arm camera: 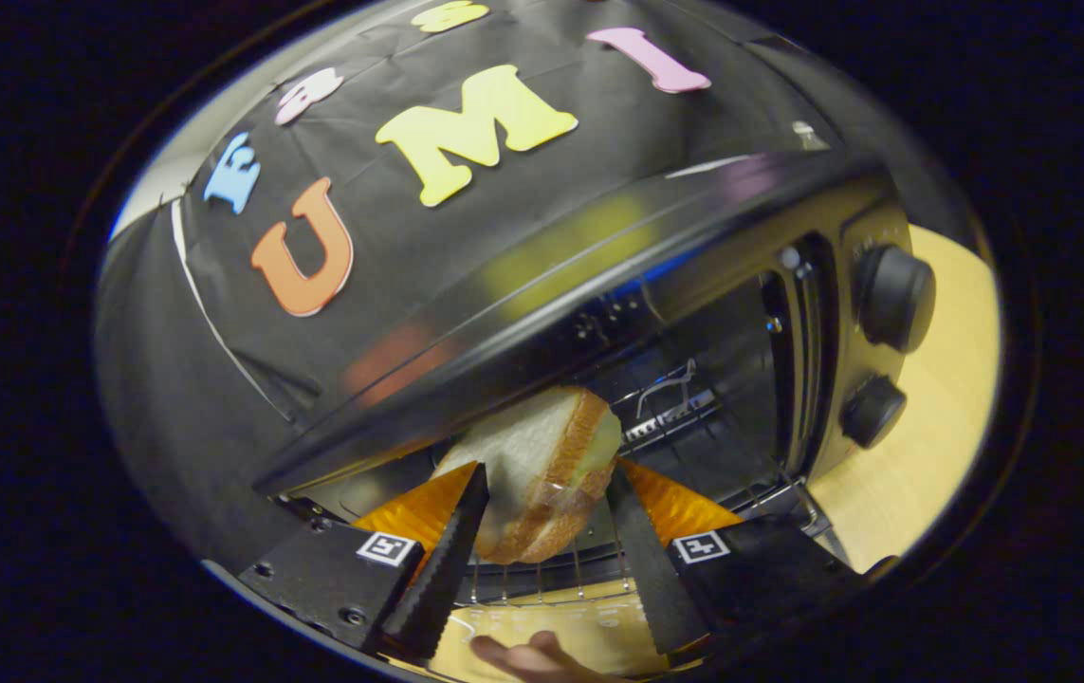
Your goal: Open the toaster oven, put the food inside, and close the toaster oven door.
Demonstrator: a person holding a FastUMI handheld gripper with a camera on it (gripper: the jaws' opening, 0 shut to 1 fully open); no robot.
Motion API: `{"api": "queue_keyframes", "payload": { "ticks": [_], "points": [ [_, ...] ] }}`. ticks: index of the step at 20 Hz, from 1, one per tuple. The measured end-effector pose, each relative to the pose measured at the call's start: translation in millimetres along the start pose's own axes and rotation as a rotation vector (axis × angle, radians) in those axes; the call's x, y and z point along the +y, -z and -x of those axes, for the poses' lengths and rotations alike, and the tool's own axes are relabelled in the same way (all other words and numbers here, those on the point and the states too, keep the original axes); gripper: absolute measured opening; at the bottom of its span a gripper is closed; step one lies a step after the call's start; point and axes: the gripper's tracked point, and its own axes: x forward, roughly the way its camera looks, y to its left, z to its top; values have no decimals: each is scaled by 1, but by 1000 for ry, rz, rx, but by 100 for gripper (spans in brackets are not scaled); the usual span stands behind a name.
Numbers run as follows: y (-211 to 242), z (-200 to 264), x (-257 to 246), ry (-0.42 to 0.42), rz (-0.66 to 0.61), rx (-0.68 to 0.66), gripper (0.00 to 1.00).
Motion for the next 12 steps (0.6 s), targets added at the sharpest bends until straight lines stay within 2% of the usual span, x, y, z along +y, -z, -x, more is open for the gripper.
{"api": "queue_keyframes", "payload": {
  "ticks": [2, 3, 5, 9, 12],
  "points": [
    [-15, 1, -10, 68, 150, -61, 91],
    [-21, 4, -5, 59, 206, -81, 96],
    [-25, 12, 3, 54, 283, -99, 97],
    [-25, 36, 16, 53, 328, -102, 100],
    [-15, 61, 14, 104, 402, -88, 100]
  ]
}}
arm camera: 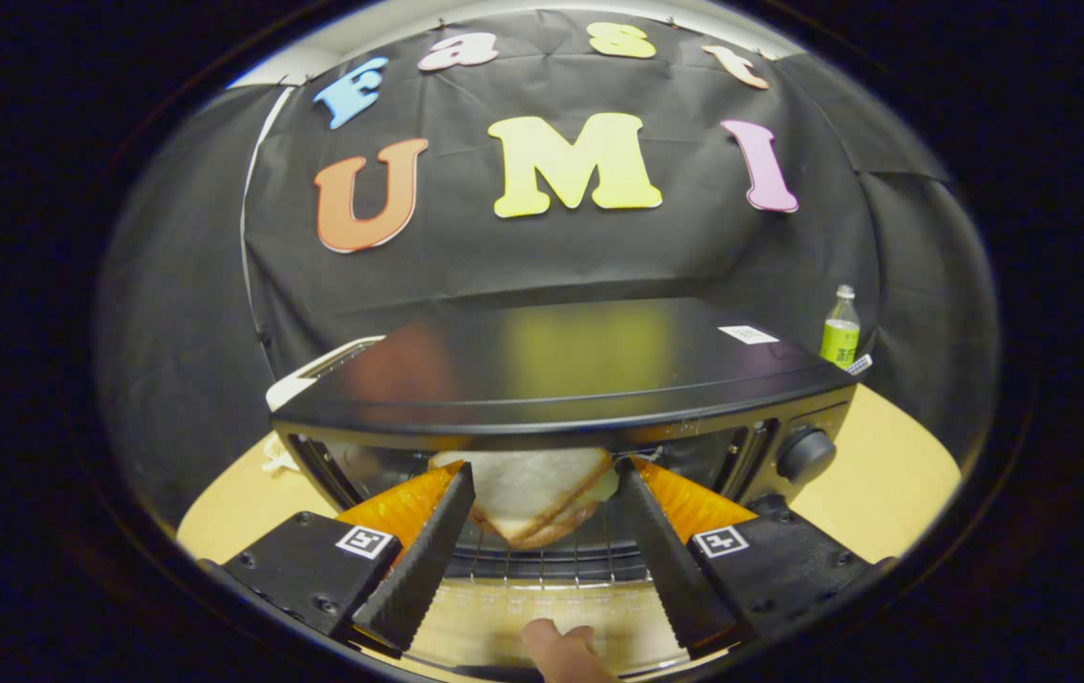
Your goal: Open the toaster oven, put the food inside, and close the toaster oven door.
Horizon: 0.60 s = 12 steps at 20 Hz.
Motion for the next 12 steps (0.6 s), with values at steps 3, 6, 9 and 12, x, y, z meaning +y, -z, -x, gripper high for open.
{"api": "queue_keyframes", "payload": {
  "ticks": [3, 6, 9, 12],
  "points": [
    [17, 26, 6, 3, 56, 13, 100],
    [40, 53, 11, -13, 61, 40, 100],
    [63, 74, 11, -18, 43, 53, 100],
    [82, 88, 4, 17, 60, 54, 100]
  ]
}}
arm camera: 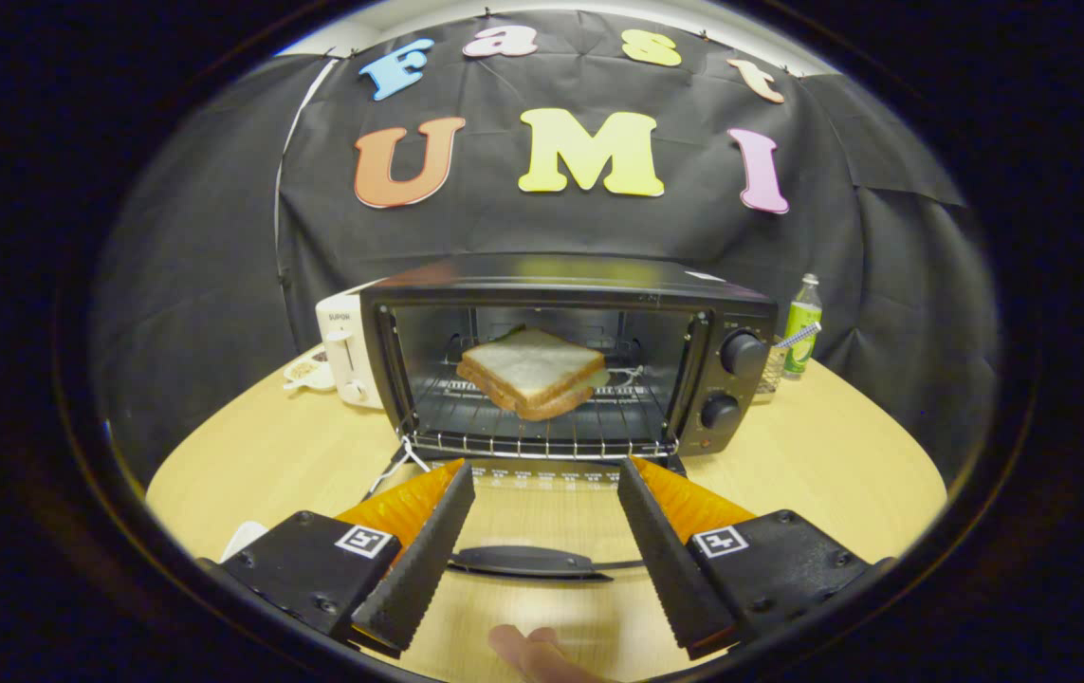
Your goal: Open the toaster oven, put the food inside, and close the toaster oven door.
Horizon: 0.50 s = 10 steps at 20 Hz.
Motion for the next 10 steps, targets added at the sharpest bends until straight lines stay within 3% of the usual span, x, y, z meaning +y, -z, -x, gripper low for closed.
{"api": "queue_keyframes", "payload": {
  "ticks": [10],
  "points": [
    [74, 13, 17, -11, 51, 110, 100]
  ]
}}
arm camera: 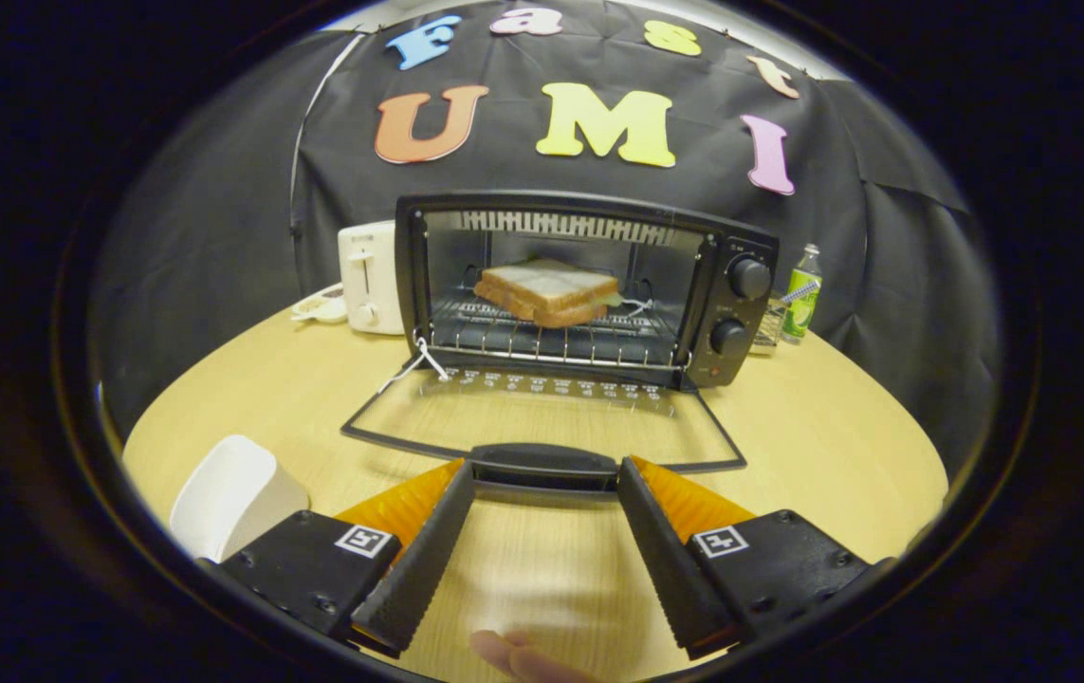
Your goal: Open the toaster oven, put the food inside, and close the toaster oven door.
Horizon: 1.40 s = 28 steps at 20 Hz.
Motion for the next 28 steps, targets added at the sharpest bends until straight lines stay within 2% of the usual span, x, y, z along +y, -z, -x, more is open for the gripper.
{"api": "queue_keyframes", "payload": {
  "ticks": [5, 8, 16, 20, 24, 28],
  "points": [
    [12, -2, -1, 40, 9, 33, 100],
    [29, -8, -2, 58, -35, 118, 100],
    [5, -4, -2, 58, -114, -26, 100],
    [0, 1, -2, 60, -112, -65, 100],
    [-33, 20, -4, 71, -86, -236, 100],
    [-54, 25, -5, 85, -57, -288, 100]
  ]
}}
